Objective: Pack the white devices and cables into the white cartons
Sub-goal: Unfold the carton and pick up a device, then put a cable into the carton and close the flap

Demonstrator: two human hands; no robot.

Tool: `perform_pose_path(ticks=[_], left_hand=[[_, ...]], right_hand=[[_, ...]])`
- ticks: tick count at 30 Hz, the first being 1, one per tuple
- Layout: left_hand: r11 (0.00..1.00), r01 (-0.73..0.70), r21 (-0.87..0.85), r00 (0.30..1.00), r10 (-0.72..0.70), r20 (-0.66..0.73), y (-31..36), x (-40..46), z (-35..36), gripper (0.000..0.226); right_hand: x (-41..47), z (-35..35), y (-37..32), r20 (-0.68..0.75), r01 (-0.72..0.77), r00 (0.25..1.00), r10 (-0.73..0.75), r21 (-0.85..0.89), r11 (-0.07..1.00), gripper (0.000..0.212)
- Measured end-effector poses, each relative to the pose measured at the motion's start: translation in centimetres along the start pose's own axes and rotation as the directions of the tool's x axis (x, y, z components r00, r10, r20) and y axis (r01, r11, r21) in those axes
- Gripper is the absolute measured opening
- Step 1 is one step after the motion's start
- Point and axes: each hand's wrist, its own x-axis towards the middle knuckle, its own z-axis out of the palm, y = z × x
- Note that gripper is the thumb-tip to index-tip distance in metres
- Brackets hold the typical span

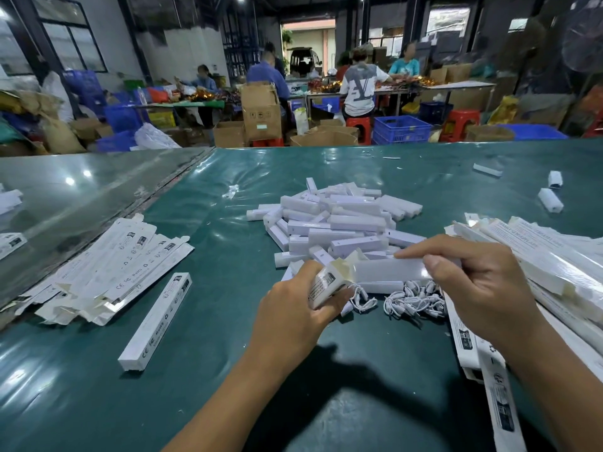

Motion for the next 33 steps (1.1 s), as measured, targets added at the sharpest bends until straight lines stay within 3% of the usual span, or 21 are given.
perform_pose_path(ticks=[9, 14, 19, 21, 23, 25, 27, 30, 33], left_hand=[[0.962, -0.19, 0.198, 0.98, 0.174, 0.093, -0.3, -0.4, 0.1, 0.034], [0.967, -0.209, 0.144, 0.976, 0.196, 0.101, -0.3, -0.4, 0.2, 0.033], [0.962, -0.239, 0.133, 0.968, 0.225, 0.107, -0.1, -0.6, 0.4, 0.031], [0.975, -0.216, 0.049, 0.972, 0.21, 0.106, -0.1, -0.5, 0.4, 0.028], [0.981, -0.171, -0.095, 0.982, 0.177, 0.063, -0.1, -0.3, 0.3, 0.025], [0.954, -0.084, -0.287, 0.996, 0.083, -0.015, 0.0, -0.2, 0.1, 0.023], [0.886, 0.014, -0.463, 0.997, -0.049, -0.063, 0.2, 0.0, 0.0, 0.028], [0.786, 0.055, -0.616, 0.986, -0.141, -0.092, 0.3, 0.1, 0.0, 0.034], [0.748, 0.069, -0.66, 0.982, -0.168, -0.088, 0.4, 0.0, 0.2, 0.037]], right_hand=[[0.1, 0.0, 0.3, 0.025, -0.063, 0.998, 0.064, -0.045, 0.997, 0.03], [0.1, 0.0, 0.7, 0.117, -0.079, 0.99, 0.082, -0.032, 0.996, 0.023], [0.0, 1.8, 1.5, 0.259, -0.19, 0.955, 0.142, 0.171, 0.967, 0.029], [-0.1, 2.5, 1.2, 0.257, -0.129, 0.963, 0.076, 0.195, 0.972, 0.024], [-0.1, 2.5, 1.7, 0.153, -0.142, 0.982, 0.112, 0.203, 0.969, 0.035], [0.2, 2.0, 2.7, -0.019, -0.198, 0.98, 0.199, 0.057, 0.979, 0.029], [0.4, 1.3, 4.1, -0.074, -0.244, 0.97, 0.233, -0.245, 0.938, 0.015], [0.1, 1.5, 5.1, 0.127, -0.254, 0.918, 0.376, -0.54, 0.802, 0.004], [-0.3, 2.5, 5.6, 0.248, -0.182, 0.818, 0.519, -0.745, 0.642, 0.025]])
